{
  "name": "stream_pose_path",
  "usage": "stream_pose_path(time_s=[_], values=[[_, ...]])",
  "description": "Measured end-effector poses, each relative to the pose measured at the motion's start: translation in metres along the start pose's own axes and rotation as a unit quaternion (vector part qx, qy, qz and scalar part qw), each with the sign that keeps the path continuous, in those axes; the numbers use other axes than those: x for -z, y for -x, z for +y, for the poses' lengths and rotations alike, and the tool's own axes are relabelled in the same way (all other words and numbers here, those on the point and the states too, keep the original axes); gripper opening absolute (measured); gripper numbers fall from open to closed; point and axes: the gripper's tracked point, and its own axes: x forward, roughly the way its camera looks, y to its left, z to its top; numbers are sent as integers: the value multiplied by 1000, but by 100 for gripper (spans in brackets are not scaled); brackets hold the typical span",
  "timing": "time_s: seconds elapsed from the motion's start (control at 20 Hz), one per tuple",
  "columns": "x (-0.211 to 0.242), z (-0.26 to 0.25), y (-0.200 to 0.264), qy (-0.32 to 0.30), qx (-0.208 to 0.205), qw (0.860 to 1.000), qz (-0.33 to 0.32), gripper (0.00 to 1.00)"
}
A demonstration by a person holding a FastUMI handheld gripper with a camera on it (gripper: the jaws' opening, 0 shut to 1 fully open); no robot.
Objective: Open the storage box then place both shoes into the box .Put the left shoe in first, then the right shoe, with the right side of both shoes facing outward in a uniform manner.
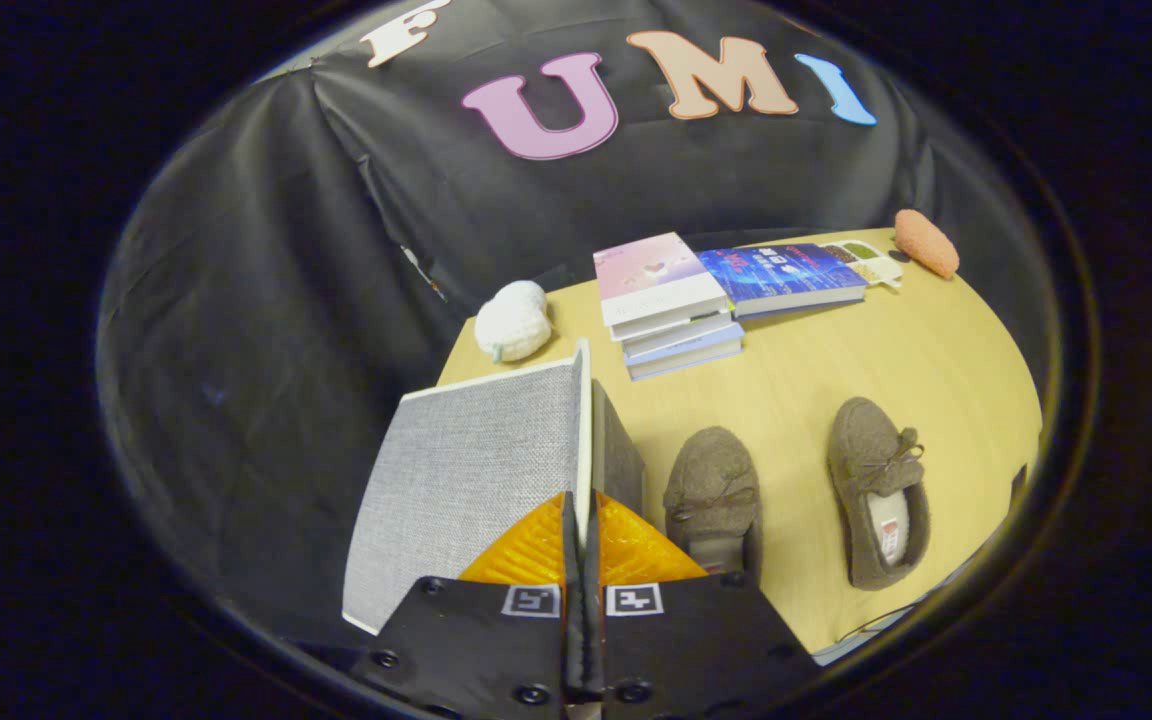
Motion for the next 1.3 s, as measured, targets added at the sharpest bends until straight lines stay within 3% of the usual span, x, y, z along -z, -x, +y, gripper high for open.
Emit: stream_pose_path(time_s=[0.55, 0.95, 1.3], values=[[-74, 83, 57, 5, -55, 997, -45, 3], [-93, 143, 72, -1, -76, 996, -50, 3], [-98, 192, 72, 30, -82, 994, -65, 3]])
